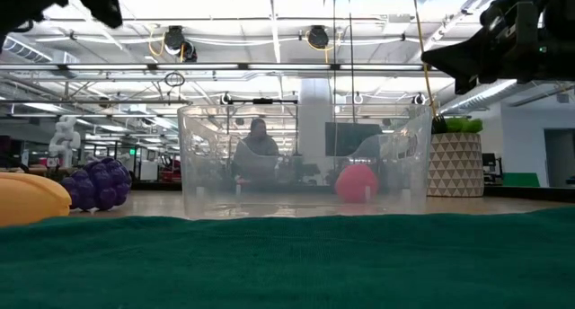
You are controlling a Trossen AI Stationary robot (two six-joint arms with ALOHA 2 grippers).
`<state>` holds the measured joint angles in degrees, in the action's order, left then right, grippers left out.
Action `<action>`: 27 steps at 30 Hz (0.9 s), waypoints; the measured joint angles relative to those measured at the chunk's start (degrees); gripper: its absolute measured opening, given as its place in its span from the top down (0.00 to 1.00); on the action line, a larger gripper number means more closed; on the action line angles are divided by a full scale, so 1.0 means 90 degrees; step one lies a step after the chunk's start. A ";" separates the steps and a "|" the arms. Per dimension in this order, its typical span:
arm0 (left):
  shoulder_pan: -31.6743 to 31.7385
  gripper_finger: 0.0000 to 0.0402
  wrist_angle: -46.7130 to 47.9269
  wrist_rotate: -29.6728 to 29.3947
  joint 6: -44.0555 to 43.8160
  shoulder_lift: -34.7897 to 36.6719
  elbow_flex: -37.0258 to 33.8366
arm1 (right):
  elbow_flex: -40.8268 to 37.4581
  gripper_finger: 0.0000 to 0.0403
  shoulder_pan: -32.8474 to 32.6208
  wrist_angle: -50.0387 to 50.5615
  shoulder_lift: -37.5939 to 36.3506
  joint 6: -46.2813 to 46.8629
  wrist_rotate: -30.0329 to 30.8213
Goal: Pick and placing Produce into tupperware
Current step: Put the grapes into the transparent bin
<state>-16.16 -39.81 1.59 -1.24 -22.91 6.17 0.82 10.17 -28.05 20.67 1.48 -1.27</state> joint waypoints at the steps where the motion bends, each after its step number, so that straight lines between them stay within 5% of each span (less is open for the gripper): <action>1: -0.0036 0.34 -0.0163 0.0054 0.0051 0.0002 0.0002 | 0.0001 1.00 0.0000 -0.0003 0.0000 0.0000 0.0000; 5: -0.0156 0.34 0.0033 0.0075 0.0550 0.0002 0.0186 | 0.0000 1.00 0.0000 0.0000 0.0000 0.0000 0.0001; 18: -0.0494 0.34 0.2815 -0.2765 0.0442 -0.0755 0.1743 | 0.0000 1.00 0.0000 0.0002 0.0000 0.0046 0.0001; 27: -0.0559 0.34 0.2965 -0.2818 0.0629 -0.1235 0.2171 | 0.0001 1.00 0.0000 0.0002 0.0000 0.0049 0.0001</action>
<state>-21.19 -13.13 -23.77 4.42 -34.03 25.71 0.83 10.17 -28.03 20.67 1.92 -1.26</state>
